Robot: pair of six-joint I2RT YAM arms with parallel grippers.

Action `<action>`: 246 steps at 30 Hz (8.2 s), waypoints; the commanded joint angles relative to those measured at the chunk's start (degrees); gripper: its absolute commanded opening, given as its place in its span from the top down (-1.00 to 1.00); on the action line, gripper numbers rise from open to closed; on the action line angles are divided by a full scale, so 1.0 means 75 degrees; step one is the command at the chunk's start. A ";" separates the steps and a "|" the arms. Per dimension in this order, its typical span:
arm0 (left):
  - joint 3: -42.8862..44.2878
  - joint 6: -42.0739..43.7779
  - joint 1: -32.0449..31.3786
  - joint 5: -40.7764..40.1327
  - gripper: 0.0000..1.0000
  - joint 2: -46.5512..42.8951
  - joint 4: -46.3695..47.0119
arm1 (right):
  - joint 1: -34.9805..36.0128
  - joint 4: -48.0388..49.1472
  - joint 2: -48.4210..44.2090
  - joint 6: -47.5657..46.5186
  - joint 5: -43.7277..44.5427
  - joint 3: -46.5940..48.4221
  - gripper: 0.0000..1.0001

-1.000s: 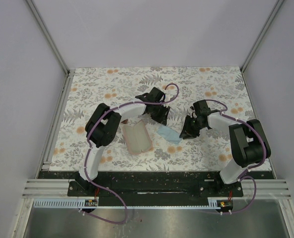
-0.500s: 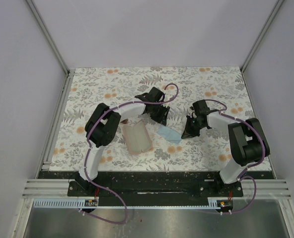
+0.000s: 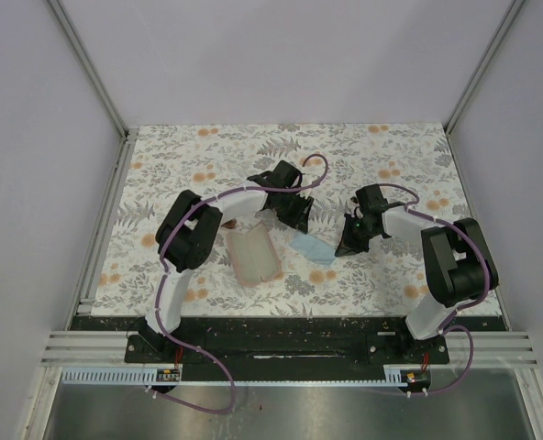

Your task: Organize the sunglasses

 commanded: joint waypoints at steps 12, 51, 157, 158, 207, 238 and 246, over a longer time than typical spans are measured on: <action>-0.0406 0.0023 0.0233 0.0343 0.60 -0.0119 -0.0415 | 0.0030 -0.0235 -0.0037 -0.0051 0.0214 0.0368 1.00; 0.0181 -0.0025 0.0045 0.0355 0.57 0.0632 -0.0461 | 0.0042 -0.0411 -0.0259 -0.0109 0.0097 0.0426 1.00; -0.2456 -0.1430 0.0994 -0.1778 1.00 -0.2814 -0.0099 | 0.4847 0.0410 0.0069 0.1684 0.1795 0.1622 1.00; -0.2421 -0.1442 0.0994 -0.1778 1.00 -0.2814 -0.0099 | 0.4835 0.0409 0.0046 0.1672 0.1831 0.1599 1.00; -0.1097 -0.1571 0.0490 -0.1345 -0.11 -0.2696 0.0007 | 0.4542 0.0550 -0.0505 0.1684 0.2241 0.0837 0.27; -0.4214 -0.8905 0.2694 -0.5597 -0.86 -0.4794 -0.0568 | 0.3546 0.0422 -0.3891 0.1004 0.1913 -0.0546 0.08; -0.3980 -0.9515 0.2705 -0.6113 -0.75 -0.4151 -0.0309 | 0.3534 0.0339 -0.4688 0.1145 0.1585 -0.0886 0.08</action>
